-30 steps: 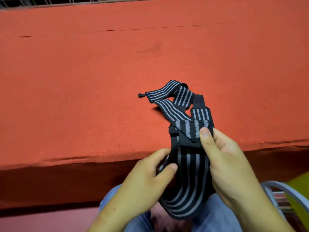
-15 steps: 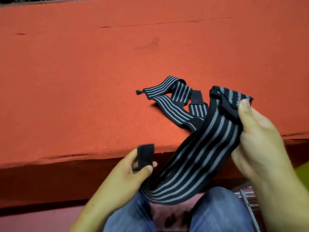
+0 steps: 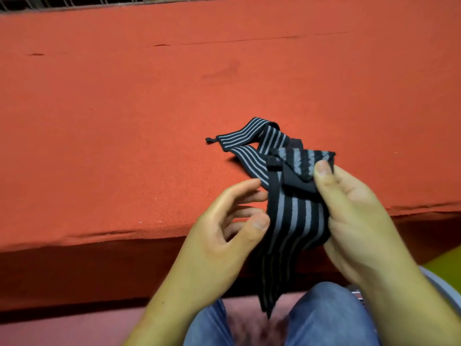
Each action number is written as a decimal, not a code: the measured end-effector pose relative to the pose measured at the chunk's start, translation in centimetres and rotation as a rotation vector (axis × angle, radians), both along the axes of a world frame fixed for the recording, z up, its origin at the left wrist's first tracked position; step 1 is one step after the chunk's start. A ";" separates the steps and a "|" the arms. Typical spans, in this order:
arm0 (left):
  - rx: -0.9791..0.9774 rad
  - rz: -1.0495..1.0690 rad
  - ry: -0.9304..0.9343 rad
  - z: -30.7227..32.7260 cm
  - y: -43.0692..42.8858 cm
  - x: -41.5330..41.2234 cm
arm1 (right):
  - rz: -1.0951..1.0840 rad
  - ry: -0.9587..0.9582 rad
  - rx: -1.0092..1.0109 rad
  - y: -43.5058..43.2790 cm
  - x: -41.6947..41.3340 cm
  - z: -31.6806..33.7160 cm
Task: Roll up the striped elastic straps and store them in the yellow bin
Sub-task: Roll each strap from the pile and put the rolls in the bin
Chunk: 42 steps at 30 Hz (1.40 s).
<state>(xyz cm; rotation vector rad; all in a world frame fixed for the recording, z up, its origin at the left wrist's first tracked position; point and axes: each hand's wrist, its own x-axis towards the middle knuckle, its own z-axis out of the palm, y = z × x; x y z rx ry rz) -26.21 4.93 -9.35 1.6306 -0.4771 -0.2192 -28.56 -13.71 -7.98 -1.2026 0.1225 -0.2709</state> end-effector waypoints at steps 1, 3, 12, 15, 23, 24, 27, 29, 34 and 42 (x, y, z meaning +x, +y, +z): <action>-0.015 0.002 -0.001 0.4 -0.4 0.1 | 0.012 0.001 -0.023 0.1 -0.1 -0.3; -0.028 0.028 -0.008 0.9 -0.9 0.5 | 0.027 0.006 -0.082 0.3 -0.4 -1.0; -0.139 0.060 0.120 0.6 -1.6 0.6 | 0.098 0.051 -0.151 0.9 -1.2 -2.5; -0.160 0.091 0.129 0.4 -1.5 0.6 | 0.126 0.101 -0.076 1.1 -1.3 -3.0; -0.141 0.071 0.136 0.4 -1.3 0.4 | 0.101 0.122 -0.037 1.2 -1.4 -3.6; -0.147 0.079 0.125 0.4 -1.4 0.3 | 0.107 0.127 -0.031 1.3 -1.4 -3.6; -0.179 0.100 0.103 0.4 -1.5 0.2 | 0.135 0.159 -0.036 1.3 -1.7 -3.3; -0.205 0.128 0.094 0.5 -1.5 0.2 | 0.164 0.191 -0.078 1.2 -1.9 -3.3; -0.193 0.193 -0.005 0.7 -1.2 0.7 | 0.212 0.286 -0.190 1.6 -2.3 -3.7; -0.124 0.151 -0.089 0.7 -1.0 0.7 | 0.170 0.327 -0.091 1.1 -1.9 -3.6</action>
